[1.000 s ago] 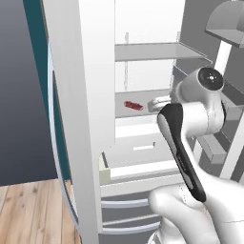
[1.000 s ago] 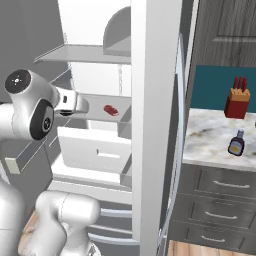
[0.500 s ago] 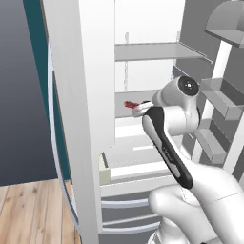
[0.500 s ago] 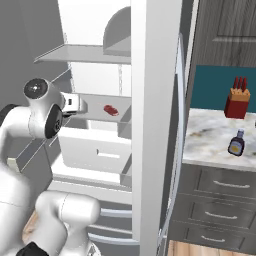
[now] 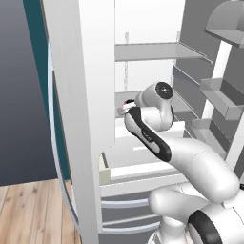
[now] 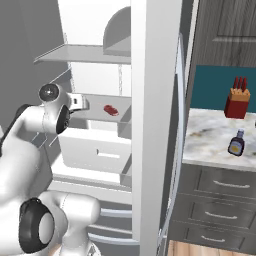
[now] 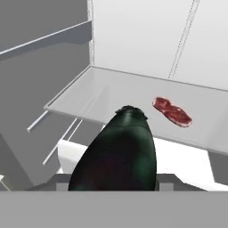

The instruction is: Place the mustard and condiment bottle from the counter to the top shelf of the fridge. If the existing items in the fridge are on the top shelf, move them to other shelves.

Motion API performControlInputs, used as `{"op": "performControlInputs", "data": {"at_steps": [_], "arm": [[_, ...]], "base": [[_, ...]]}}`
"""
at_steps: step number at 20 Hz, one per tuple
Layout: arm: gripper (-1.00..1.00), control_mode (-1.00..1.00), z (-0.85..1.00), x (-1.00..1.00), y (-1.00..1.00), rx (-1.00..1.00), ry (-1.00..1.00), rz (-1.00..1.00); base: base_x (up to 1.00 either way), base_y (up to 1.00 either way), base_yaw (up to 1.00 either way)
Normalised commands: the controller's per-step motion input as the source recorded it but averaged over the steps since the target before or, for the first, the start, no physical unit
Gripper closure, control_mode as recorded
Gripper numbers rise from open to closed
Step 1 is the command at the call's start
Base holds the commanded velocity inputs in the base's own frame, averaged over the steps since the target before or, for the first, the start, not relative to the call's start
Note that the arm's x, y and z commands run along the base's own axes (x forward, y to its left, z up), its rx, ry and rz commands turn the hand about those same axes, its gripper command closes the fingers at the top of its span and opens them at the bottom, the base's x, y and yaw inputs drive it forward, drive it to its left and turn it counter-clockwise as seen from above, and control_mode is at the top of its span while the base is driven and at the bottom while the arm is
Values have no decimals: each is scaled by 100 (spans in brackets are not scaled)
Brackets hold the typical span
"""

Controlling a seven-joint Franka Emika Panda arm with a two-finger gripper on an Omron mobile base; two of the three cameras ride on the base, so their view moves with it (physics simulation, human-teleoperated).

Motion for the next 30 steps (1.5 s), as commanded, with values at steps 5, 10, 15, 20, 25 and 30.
{"op": "performControlInputs", "data": {"at_steps": [5,10,15,20,25,30], "arm": [[100,-100,-9,60,34,0,0,0],[100,-100,-14,49,13,0,0,0],[100,-100,-22,44,4,0,0,0],[100,-100,-27,54,10,0,0,0],[100,-100,-31,57,14,0,-1,0],[100,-100,-35,59,21,0,-2,0]], "base": [[0,0,0],[0,0,0],[0,0,0],[0,0,0],[0,0,0],[0,0,0]]}}
